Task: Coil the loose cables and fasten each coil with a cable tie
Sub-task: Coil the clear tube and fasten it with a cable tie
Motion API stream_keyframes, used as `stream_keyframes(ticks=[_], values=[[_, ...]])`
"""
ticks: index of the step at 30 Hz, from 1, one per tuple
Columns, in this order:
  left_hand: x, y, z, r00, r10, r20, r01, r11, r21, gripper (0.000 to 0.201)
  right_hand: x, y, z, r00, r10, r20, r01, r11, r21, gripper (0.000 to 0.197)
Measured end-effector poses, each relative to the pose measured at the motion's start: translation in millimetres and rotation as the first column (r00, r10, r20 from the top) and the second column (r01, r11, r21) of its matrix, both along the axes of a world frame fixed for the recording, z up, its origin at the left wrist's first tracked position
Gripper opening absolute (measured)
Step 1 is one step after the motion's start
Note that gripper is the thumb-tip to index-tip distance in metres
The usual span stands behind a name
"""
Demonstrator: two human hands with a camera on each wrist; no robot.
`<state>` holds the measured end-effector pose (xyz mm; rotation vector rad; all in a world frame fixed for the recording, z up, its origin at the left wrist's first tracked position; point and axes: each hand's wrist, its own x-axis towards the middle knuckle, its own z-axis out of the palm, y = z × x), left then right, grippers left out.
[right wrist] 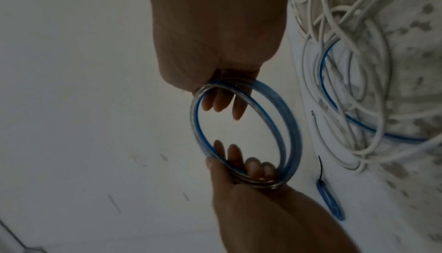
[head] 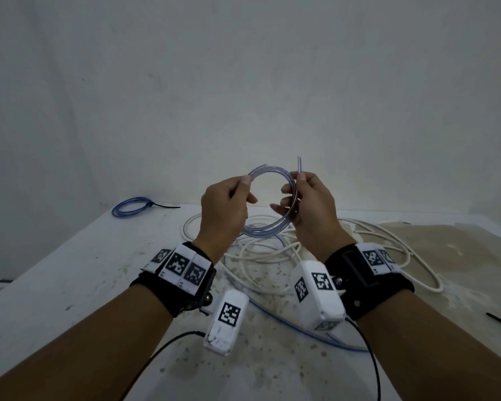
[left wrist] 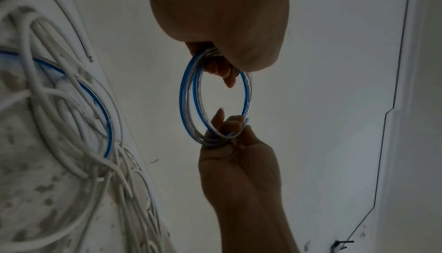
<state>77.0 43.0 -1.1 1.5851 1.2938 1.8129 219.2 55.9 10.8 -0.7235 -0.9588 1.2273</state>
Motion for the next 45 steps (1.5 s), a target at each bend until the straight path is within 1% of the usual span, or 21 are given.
stream_keyframes(ticks=[3, 6, 8, 9, 11, 13, 15, 18, 20, 23, 25, 27, 29, 31, 34, 36, 38, 40, 43, 44, 45], values=[[-1.2, 0.0, 1.1, 0.999, 0.020, 0.033, -0.019, 1.000, -0.018, 0.037, 1.8, 3.0, 5.1, 0.990, -0.039, 0.134, 0.031, 0.998, 0.059, 0.020], [-0.7, 2.2, 13.9, 0.970, 0.001, 0.244, 0.016, 0.997, -0.070, 0.028, 0.9, 3.7, -1.6, 0.942, -0.070, 0.329, 0.028, 0.991, 0.130, 0.019], [1.6, 1.1, 18.9, 0.951, -0.033, 0.306, 0.063, 0.994, -0.089, 0.025, 1.3, 3.6, -7.2, 0.927, -0.077, 0.366, 0.030, 0.991, 0.132, 0.020], [2.8, 0.0, 18.3, 0.958, -0.044, 0.282, 0.072, 0.994, -0.088, 0.024, 1.9, 3.6, -7.8, 0.931, -0.078, 0.357, 0.035, 0.991, 0.126, 0.020], [3.9, -1.1, 10.2, 0.987, -0.046, 0.154, 0.056, 0.997, -0.060, 0.025, 3.2, 2.5, -4.9, 0.953, -0.068, 0.295, 0.040, 0.994, 0.098, 0.019], [2.3, -1.2, 0.5, 1.000, -0.009, 0.010, 0.010, 1.000, -0.023, 0.028, 4.7, 0.8, 1.5, 0.984, -0.017, 0.179, 0.008, 0.999, 0.051, 0.019], [-1.4, 1.3, -4.3, 1.000, 0.019, -0.025, -0.019, 1.000, -0.003, 0.030, 6.3, -1.7, 7.9, 0.996, 0.052, 0.066, -0.054, 0.998, 0.023, 0.017], [-5.0, 7.1, 0.4, 0.996, 0.053, 0.067, -0.054, 0.998, 0.012, 0.032, 6.5, -2.7, 9.8, 0.993, 0.094, 0.070, -0.097, 0.995, 0.033, 0.018], [-4.5, 11.8, 6.6, 0.975, 0.089, 0.201, -0.095, 0.995, 0.020, 0.032, 2.2, -4.2, 6.0, 0.987, 0.154, 0.054, -0.156, 0.987, 0.041, 0.021], [-2.5, 15.5, 12.7, 0.895, 0.102, 0.433, -0.123, 0.992, 0.019, 0.033, -5.1, -8.5, -4.1, 0.945, 0.281, -0.168, -0.283, 0.959, 0.007, 0.026], [-3.3, 16.6, 10.6, 0.871, 0.107, 0.480, -0.134, 0.991, 0.023, 0.034, -6.6, -8.7, -8.9, 0.904, 0.312, -0.292, -0.327, 0.945, -0.003, 0.029], [-5.7, 15.3, 6.6, 0.874, 0.112, 0.473, -0.132, 0.991, 0.009, 0.035, -5.5, -7.6, -8.7, 0.900, 0.300, -0.317, -0.317, 0.948, -0.001, 0.029], [-8.3, 13.9, 3.5, 0.876, 0.106, 0.470, -0.107, 0.994, -0.024, 0.037, -3.0, -5.6, -5.1, 0.945, 0.254, -0.207, -0.259, 0.966, 0.003, 0.029], [-7.6, 11.3, 2.9, 0.877, 0.082, 0.474, -0.059, 0.996, -0.063, 0.036, -0.1, -2.9, -1.4, 0.978, 0.207, -0.027, -0.206, 0.978, 0.033, 0.028], [-2.1, 7.0, 4.8, 0.895, 0.038, 0.444, 0.005, 0.996, -0.094, 0.032, 1.1, 1.3, 2.5, 0.954, 0.147, 0.262, -0.183, 0.976, 0.119, 0.027], [0.2, 5.4, 8.5, 0.905, 0.018, 0.425, 0.020, 0.996, -0.085, 0.031, 1.5, 2.1, 3.9, 0.919, 0.129, 0.373, -0.201, 0.966, 0.161, 0.026], [-0.6, 5.4, 12.7, 0.905, -0.015, 0.426, 0.057, 0.995, -0.087, 0.030, 4.7, 2.9, 4.9, 0.900, 0.138, 0.413, -0.225, 0.959, 0.171, 0.024], [-4.2, 3.9, 13.6, 0.923, -0.072, 0.378, 0.109, 0.991, -0.078, 0.028, 8.3, 3.1, 6.6, 0.893, 0.179, 0.414, -0.265, 0.951, 0.161, 0.021], [-7.3, -0.5, 6.9, 0.982, -0.100, 0.161, 0.110, 0.993, -0.054, 0.027, 12.6, 5.6, 11.9, 0.924, 0.262, 0.279, -0.310, 0.940, 0.143, 0.020], [-7.3, -1.8, 5.1, 0.988, -0.096, 0.124, 0.102, 0.994, -0.040, 0.027, 13.0, 6.2, 13.9, 0.929, 0.278, 0.242, -0.318, 0.937, 0.143, 0.020], [-7.2, -2.3, 4.8, 0.987, -0.088, 0.132, 0.093, 0.995, -0.035, 0.026, 13.1, 6.4, 15.4, 0.929, 0.286, 0.234, -0.324, 0.935, 0.144, 0.020]])
